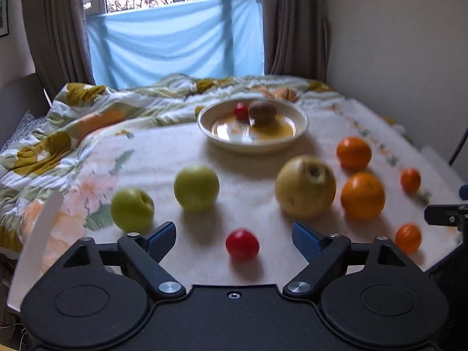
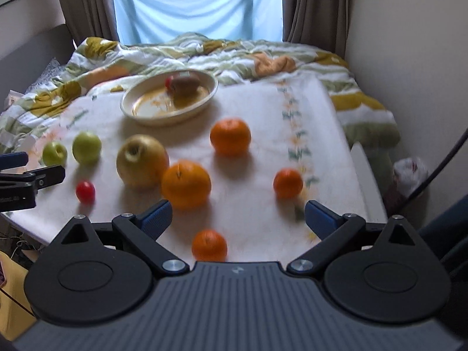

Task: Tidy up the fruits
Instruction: 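Move both grippers back toward the remaining fruit, then grasp a red tomato with the left gripper while the right grasps a tangerine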

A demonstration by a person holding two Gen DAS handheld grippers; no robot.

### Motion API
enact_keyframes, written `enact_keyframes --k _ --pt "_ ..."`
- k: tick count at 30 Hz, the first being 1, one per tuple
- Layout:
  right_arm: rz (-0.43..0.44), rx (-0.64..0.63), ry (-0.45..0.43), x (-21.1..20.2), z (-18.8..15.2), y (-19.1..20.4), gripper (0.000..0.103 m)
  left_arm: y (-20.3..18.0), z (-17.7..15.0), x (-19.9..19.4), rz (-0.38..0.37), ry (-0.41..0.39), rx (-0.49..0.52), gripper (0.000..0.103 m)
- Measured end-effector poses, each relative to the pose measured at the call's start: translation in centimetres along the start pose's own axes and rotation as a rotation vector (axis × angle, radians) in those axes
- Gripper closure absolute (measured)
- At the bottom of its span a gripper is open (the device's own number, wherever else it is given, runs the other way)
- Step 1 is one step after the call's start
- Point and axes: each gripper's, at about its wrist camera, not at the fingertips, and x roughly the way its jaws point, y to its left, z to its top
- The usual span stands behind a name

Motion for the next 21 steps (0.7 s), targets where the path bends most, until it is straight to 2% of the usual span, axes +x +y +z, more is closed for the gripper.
enact_keyframes --k 6,8,9,16,19,21 --pt "0.002 -0.014 0.032 1.5 -1.7 0.6 0.000 -0.1 -0.8 2.0 -0.018 0.033 0.021 0.027" --pt "0.011 -0.011 0.040 1.8 -1.8 0.6 0.000 -0.2 -0.7 2.6 -0.029 0.045 0.029 0.038" --pt "0.013 -0.010 0.044 2.0 -1.9 0.6 0.000 -0.3 -0.6 2.9 -0.034 0.053 0.030 0.040" --pt "0.018 -0.019 0.068 2.9 -2.1 1.0 0.000 -0.3 -0.7 4.2 -0.038 0.078 0.019 0.046" --pt "0.029 -0.028 0.078 3.2 -2.1 1.2 0.005 -0.3 -0.7 4.6 -0.042 0.091 0.010 0.066" --pt "0.031 -0.032 0.085 3.3 -2.2 1.2 0.009 -0.3 -0.8 4.6 -0.040 0.092 0.001 0.066"
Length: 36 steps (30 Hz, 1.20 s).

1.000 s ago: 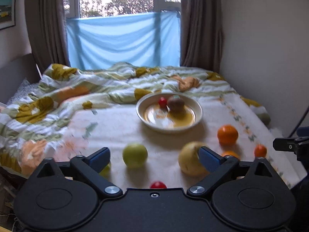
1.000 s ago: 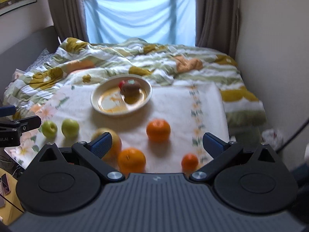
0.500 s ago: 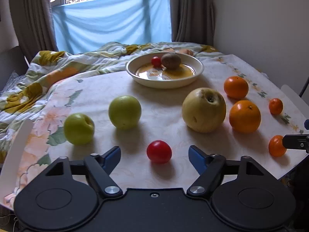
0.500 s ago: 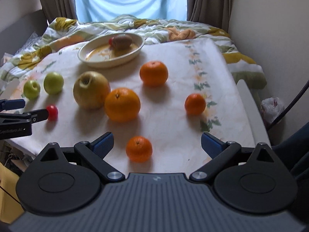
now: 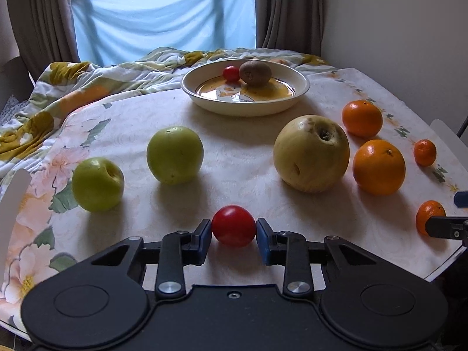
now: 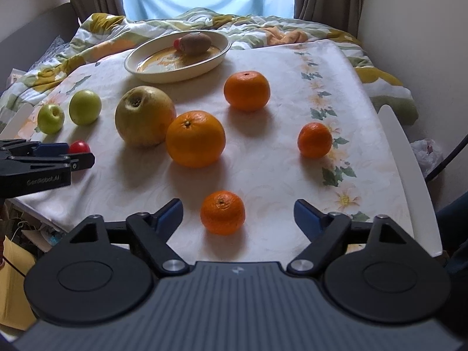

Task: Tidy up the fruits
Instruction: 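Grasp a red tomato with the left gripper while the right grasps a tangerine, then carry the tomato and tangerine over the white bowl with both grippers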

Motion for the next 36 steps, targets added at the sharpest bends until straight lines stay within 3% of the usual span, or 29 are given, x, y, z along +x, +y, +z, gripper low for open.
enact_keyframes --k 5,13,14,16,36 --pt "0.015 -0.007 0.019 0.5 -0.1 0.0 0.024 0.0 -0.1 -0.3 0.006 0.008 -0.008 0.067" --pt "0.041 -0.017 0.030 1.1 0.2 0.3 0.032 0.3 -0.4 -0.8 0.023 0.020 -0.022 0.067" --pt "0.046 -0.021 0.033 1.2 0.2 0.3 0.035 0.3 -0.4 -0.9 0.025 0.020 -0.027 0.067" --pt "0.053 -0.031 0.041 1.4 0.2 0.3 0.053 0.4 -0.4 -1.1 0.029 0.021 -0.034 0.067" --pt "0.078 -0.072 -0.032 -2.2 4.4 0.3 0.053 0.3 3.3 -7.7 0.040 -0.043 -0.121 0.067"
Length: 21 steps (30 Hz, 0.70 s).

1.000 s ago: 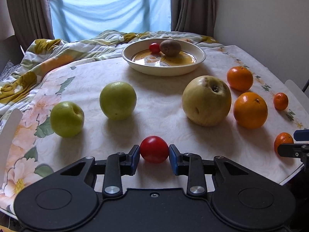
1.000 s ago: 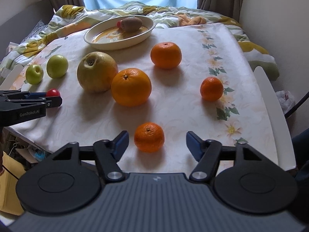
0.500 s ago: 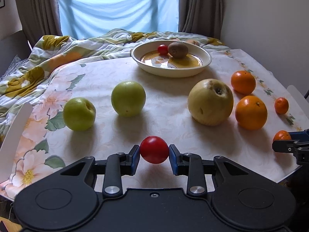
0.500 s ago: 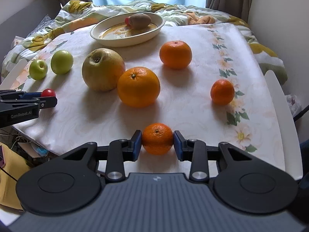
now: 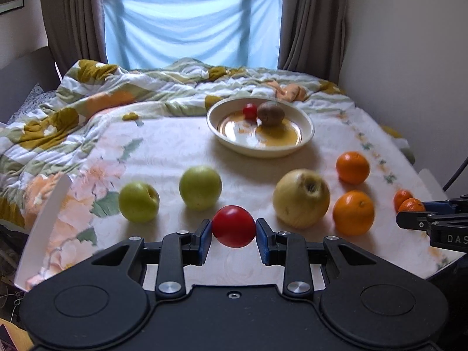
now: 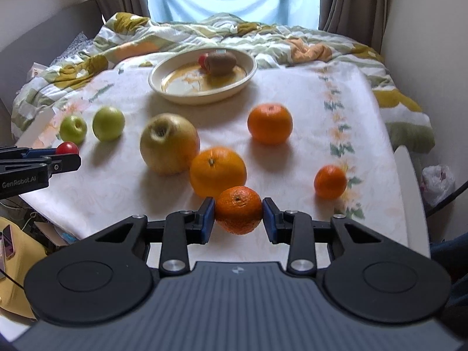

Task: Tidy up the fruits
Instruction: 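Carry the tomato and tangerine over the white bowl with both grippers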

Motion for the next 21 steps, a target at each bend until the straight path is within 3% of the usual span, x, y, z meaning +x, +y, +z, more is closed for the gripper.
enact_keyframes --k 11,21 --pt "0.054 -0.001 -0.048 -3.0 5.1 -0.5 0.053 0.0 4.9 -3.5 -0.004 -0.086 -0.030 0.067" --pt "0.056 -0.016 -0.097 -2.6 10.7 -0.3 0.053 1.0 9.8 -1.7 -0.032 -0.117 -0.008 0.067"
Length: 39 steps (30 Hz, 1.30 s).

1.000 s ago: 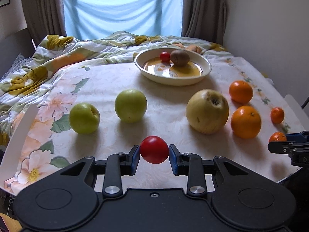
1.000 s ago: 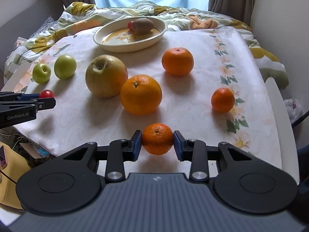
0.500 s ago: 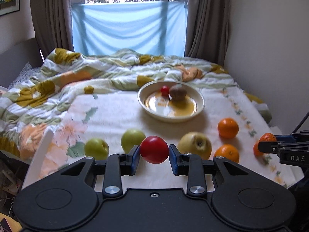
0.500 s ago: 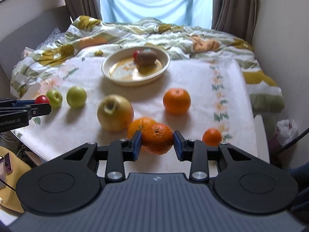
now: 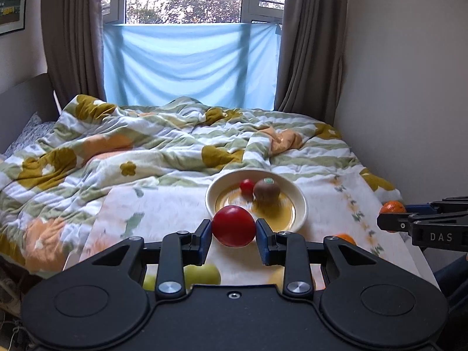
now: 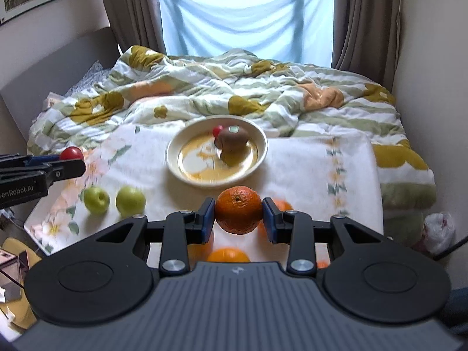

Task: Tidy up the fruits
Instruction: 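Carry the tomato and tangerine over the white bowl with both grippers, then release the tomato into the bowl with the left gripper while the right releases the tangerine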

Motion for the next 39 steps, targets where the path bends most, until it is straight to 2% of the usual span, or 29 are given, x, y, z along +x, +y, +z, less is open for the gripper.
enact_keyframes --k 10,19,28,39 --pt "-0.043 0.014 -0.015 4.3 4.9 0.4 0.053 1.9 4.7 6.6 -0.069 0.030 0.021 0.067" --pt "-0.069 0.047 0.003 10.0 8.0 0.5 0.053 2.8 7.3 13.7 -0.125 0.091 0.081 0.067" --pt "-0.100 0.094 0.044 14.4 9.4 -0.1 0.053 2.7 7.8 20.2 -0.163 0.167 0.148 0.067" --pt "-0.144 0.138 0.093 17.8 9.4 -1.4 0.053 2.1 6.2 26.5 -0.188 0.278 0.234 0.067"
